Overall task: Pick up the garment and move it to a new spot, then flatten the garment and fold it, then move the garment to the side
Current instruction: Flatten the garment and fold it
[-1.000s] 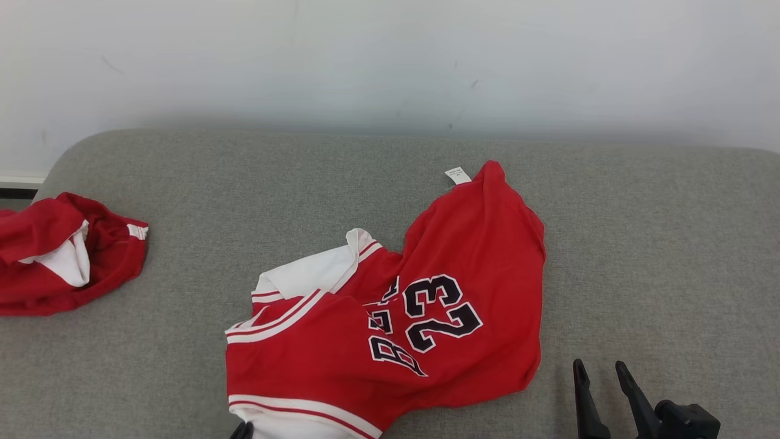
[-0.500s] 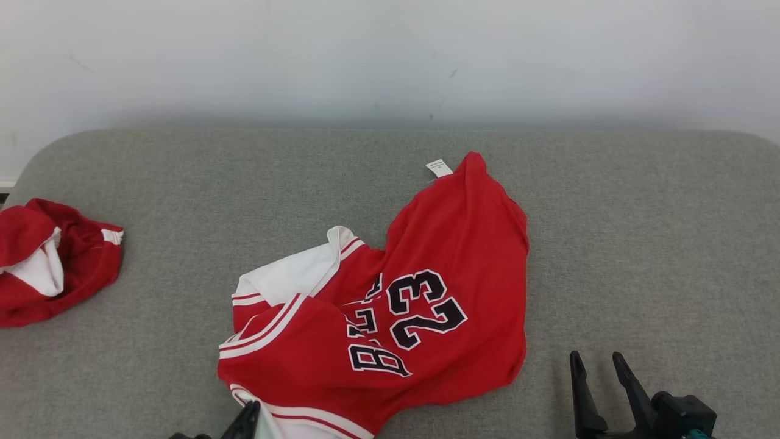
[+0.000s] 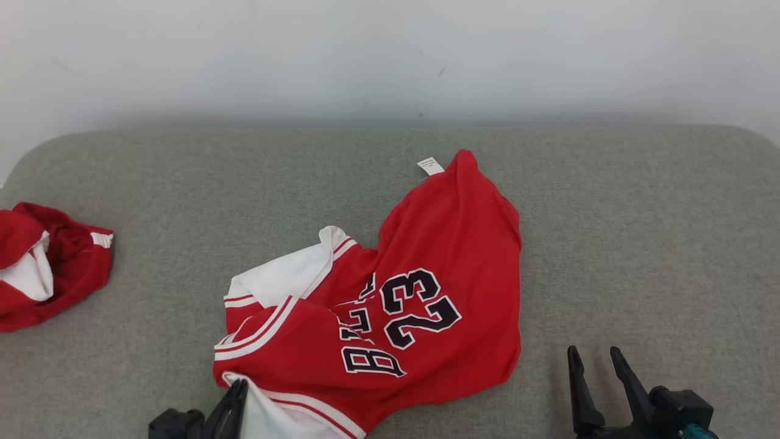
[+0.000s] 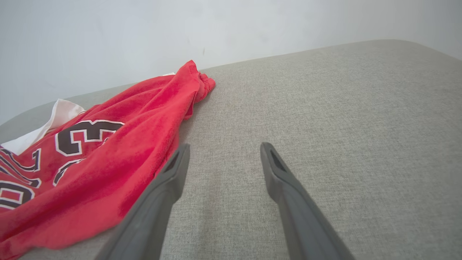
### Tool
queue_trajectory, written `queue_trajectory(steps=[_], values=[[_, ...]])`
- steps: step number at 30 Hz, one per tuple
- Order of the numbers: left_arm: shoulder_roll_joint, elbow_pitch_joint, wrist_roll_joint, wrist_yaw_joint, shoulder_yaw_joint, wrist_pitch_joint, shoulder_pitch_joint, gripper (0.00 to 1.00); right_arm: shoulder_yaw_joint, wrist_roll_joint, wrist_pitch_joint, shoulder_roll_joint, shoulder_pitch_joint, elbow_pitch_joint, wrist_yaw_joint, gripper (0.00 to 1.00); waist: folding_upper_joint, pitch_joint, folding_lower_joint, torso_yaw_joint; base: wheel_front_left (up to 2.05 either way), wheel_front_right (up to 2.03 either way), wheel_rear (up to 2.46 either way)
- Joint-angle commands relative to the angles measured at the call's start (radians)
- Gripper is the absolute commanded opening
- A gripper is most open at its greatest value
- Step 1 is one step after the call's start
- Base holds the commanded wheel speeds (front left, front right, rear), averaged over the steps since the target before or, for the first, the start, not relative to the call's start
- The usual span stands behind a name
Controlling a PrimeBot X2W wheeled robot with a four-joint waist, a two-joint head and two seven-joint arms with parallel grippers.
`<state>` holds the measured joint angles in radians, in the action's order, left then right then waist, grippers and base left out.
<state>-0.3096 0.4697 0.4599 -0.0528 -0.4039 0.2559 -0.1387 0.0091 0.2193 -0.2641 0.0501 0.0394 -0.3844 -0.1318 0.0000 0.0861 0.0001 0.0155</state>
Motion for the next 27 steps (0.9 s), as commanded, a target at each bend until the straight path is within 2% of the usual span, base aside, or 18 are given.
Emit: queue_trajectory(steps=[1, 2, 10, 15, 22, 27], values=[[0.01, 0.0, -0.016, 0.0, 0.01, 0.008, -0.013, 0.55, 0.0, -0.008, 0.0, 0.0, -0.007, -0.001, 0.002, 1.0, 0.0, -0.002, -0.0001, 0.009, 0.0, 0.0, 0.0], [0.015, -0.009, -0.022, 0.002, 0.015, 0.01, -0.009, 1.0, -0.002, -0.007, 0.0, 0.001, -0.009, 0.0, 0.002, 1.0, 0.0, -0.003, -0.0001, 0.016, 0.0, 0.0, 0.0], [0.077, -0.205, -0.104, 0.015, 0.164, 0.009, 0.112, 1.0, 0.01, -0.014, 0.0, 0.0, -0.006, -0.013, 0.002, 1.0, 0.0, -0.017, -0.0001, 0.071, 0.0, 0.0, 0.0], [0.118, -0.282, -0.175, -0.011, 0.262, 0.009, 0.185, 1.0, 0.033, -0.029, 0.0, 0.0, 0.022, -0.072, 0.002, 1.0, 0.0, -0.029, -0.0001, 0.098, 0.0, 0.0, 0.0], [0.188, -0.301, -0.245, -0.049, 0.357, 0.01, 0.242, 1.0, 0.048, -0.086, 0.0, 0.001, 0.068, -0.209, 0.002, 1.0, 0.0, -0.052, -0.0001, 0.113, 0.0, 0.0, 0.0], [0.214, -0.29, -0.266, -0.063, 0.385, 0.01, 0.25, 1.0, 0.045, -0.109, 0.0, 0.001, 0.106, -0.297, 0.002, 0.98, 0.0, -0.06, -0.0001, 0.119, 0.0, 0.0, 0.0]])
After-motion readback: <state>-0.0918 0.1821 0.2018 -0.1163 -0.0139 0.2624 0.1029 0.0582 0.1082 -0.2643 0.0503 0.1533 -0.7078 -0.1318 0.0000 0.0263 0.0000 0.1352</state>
